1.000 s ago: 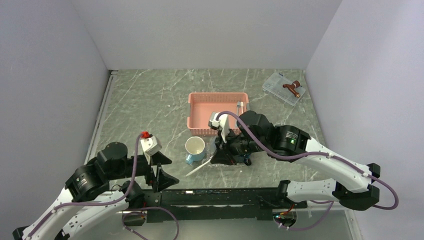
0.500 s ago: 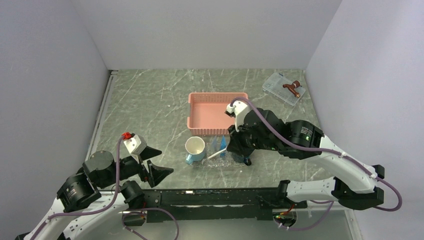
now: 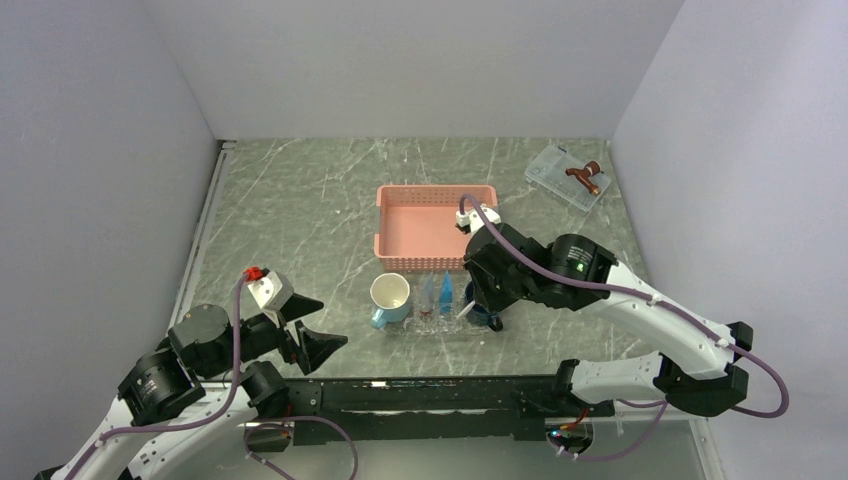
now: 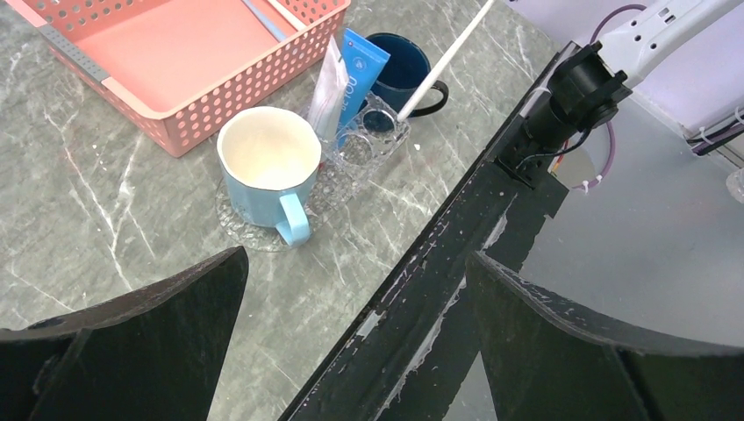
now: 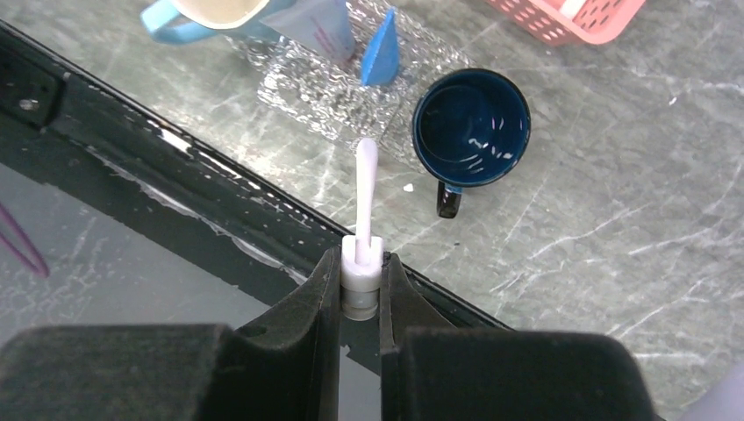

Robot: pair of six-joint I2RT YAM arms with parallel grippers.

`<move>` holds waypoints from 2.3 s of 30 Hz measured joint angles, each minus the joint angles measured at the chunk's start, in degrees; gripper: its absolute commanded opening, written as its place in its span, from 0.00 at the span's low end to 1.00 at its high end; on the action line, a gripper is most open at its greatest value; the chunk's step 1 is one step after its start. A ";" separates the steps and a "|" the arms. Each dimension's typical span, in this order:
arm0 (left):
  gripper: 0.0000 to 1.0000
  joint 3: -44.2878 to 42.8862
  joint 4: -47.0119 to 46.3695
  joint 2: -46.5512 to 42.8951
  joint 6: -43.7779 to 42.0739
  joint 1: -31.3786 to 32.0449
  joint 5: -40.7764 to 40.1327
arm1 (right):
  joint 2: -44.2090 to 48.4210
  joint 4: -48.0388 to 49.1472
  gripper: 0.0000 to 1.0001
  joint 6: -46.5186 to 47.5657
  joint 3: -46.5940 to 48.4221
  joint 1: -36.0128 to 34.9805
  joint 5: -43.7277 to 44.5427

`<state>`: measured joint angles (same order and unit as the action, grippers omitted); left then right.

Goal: Prepare toiletry sets of a toothbrush and toothpaste on the tray

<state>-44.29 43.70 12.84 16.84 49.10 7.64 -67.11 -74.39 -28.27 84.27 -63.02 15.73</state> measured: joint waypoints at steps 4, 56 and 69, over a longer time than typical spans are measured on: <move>0.99 0.04 -0.17 0.00 0.04 0.00 -0.02 | -0.50 1.75 0.00 -0.04 -0.76 0.46 0.26; 0.99 0.04 -0.20 0.04 0.44 0.00 -1.01 | 2.12 13.40 0.00 1.05 -11.39 1.51 0.39; 0.99 0.04 -0.20 0.15 0.44 -0.02 -1.05 | 5.73 22.49 0.00 1.07 -20.83 1.51 1.57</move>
<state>-44.25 43.51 12.99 17.28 49.08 6.59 -61.39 -51.90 -27.20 63.44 -61.52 17.30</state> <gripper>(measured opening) 0.994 0.142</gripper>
